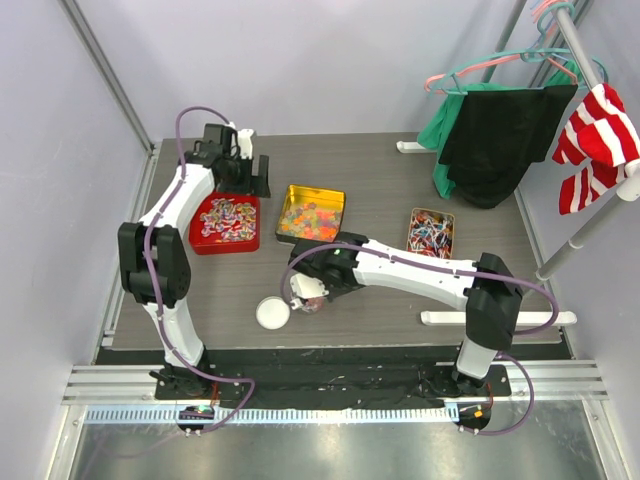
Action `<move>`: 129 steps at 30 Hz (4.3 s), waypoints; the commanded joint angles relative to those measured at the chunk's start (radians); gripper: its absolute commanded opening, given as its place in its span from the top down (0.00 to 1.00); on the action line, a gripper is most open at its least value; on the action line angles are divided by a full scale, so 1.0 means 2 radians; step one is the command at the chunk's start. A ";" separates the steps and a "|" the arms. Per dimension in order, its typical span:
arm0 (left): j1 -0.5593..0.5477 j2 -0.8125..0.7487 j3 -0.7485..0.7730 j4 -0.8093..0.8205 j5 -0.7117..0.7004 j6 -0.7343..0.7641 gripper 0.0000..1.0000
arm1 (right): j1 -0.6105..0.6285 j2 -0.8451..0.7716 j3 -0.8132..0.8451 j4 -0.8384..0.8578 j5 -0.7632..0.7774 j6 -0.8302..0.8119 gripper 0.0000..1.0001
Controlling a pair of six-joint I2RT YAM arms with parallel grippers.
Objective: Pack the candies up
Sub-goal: Place the fake candies in the packing bottle, then scoop the fake candies from the storage box.
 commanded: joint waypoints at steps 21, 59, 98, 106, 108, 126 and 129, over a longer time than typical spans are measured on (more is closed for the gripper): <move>-0.002 0.022 0.028 0.020 0.033 -0.007 0.12 | -0.097 0.021 0.126 0.036 0.028 -0.033 0.99; -0.098 0.167 0.101 0.056 -0.124 0.049 0.51 | -0.155 0.027 0.112 0.135 0.034 0.000 0.99; -0.116 0.110 0.095 0.103 -0.176 0.109 1.00 | -0.131 0.096 0.100 0.168 0.162 -0.151 0.99; -0.125 0.088 0.083 0.100 -0.139 0.135 1.00 | -0.137 0.155 0.145 0.186 0.206 -0.218 0.99; -0.126 0.085 0.080 0.099 -0.130 0.140 1.00 | -0.139 0.167 0.152 0.190 0.220 -0.243 0.99; -0.132 0.090 0.081 0.083 -0.089 0.144 1.00 | -0.142 0.142 0.079 0.203 0.133 -0.389 0.99; -0.134 0.095 0.086 0.079 -0.086 0.143 1.00 | -0.141 0.139 0.091 0.164 0.090 -0.379 0.99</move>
